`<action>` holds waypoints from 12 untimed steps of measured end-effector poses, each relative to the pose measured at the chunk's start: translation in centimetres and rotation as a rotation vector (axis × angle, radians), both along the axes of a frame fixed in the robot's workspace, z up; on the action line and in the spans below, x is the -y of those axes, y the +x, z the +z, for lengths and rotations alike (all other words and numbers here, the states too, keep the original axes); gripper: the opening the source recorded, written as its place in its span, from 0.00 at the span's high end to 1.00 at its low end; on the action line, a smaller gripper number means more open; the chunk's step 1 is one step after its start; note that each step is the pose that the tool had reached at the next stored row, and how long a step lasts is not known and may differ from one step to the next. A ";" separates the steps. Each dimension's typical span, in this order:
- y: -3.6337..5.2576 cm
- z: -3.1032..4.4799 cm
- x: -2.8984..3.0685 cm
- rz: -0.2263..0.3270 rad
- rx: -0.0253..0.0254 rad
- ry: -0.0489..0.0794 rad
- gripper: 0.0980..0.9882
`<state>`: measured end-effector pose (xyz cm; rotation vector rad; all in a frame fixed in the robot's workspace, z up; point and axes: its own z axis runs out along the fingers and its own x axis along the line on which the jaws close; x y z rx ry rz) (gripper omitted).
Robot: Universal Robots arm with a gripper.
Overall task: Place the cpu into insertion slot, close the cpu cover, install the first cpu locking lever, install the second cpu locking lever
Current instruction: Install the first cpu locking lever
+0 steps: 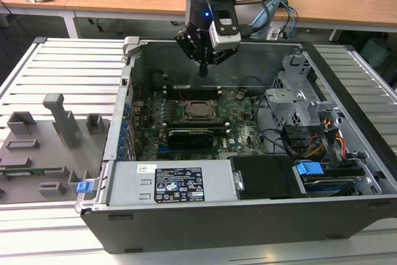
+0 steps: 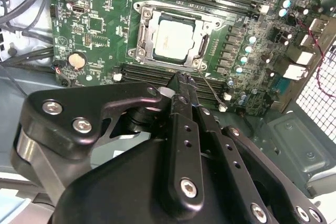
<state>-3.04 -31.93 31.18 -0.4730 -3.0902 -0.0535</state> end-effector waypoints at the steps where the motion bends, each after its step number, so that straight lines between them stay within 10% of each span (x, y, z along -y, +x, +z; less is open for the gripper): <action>1: 0.00 -0.01 0.00 0.008 0.0000 0.000 0.99; 12: 0.00 -0.36 0.00 0.064 0.0000 0.000 0.99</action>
